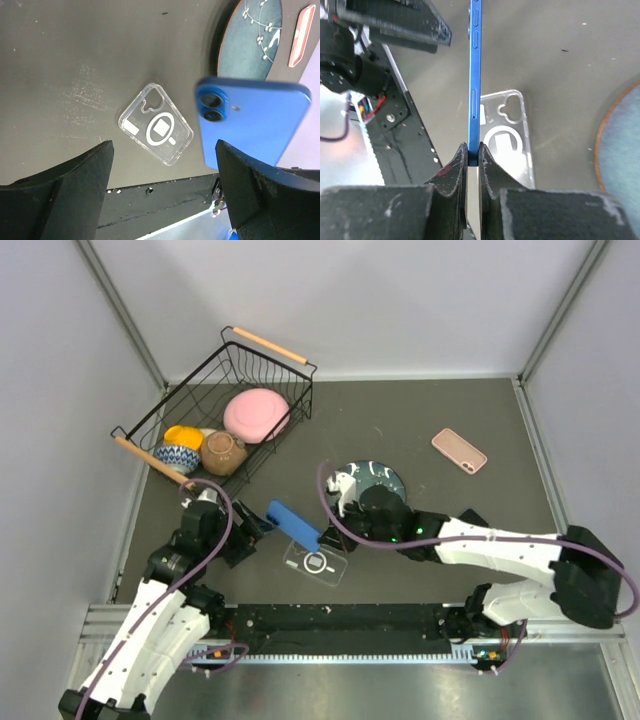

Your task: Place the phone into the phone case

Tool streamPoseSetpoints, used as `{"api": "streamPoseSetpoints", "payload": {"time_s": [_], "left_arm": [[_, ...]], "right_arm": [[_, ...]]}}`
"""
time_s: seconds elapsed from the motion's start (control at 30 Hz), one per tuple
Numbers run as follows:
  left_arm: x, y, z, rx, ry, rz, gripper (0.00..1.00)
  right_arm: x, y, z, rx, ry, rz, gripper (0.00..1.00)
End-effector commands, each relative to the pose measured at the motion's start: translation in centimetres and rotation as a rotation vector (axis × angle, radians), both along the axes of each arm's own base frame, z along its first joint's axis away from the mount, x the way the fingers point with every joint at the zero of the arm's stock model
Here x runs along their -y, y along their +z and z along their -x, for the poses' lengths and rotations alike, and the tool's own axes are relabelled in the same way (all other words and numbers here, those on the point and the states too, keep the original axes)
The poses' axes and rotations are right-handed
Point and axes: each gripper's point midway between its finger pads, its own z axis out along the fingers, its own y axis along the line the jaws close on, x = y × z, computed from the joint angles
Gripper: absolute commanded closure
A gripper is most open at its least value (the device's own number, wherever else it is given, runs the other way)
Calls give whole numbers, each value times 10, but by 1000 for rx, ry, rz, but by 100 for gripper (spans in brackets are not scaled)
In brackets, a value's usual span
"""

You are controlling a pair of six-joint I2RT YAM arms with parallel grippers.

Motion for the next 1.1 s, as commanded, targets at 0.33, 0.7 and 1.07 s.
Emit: {"api": "streamPoseSetpoints", "payload": {"time_s": [0.33, 0.7, 1.07], "left_arm": [[20, 25, -18, 26, -57, 72, 12], [23, 3, -25, -37, -49, 54, 14], [46, -25, -16, -114, -113, 65, 18]], "right_arm": [[45, -10, -9, 443, 55, 139, 100], [31, -32, 5, 530, 79, 209, 100], [36, -79, 26, 507, 99, 375, 95]]}}
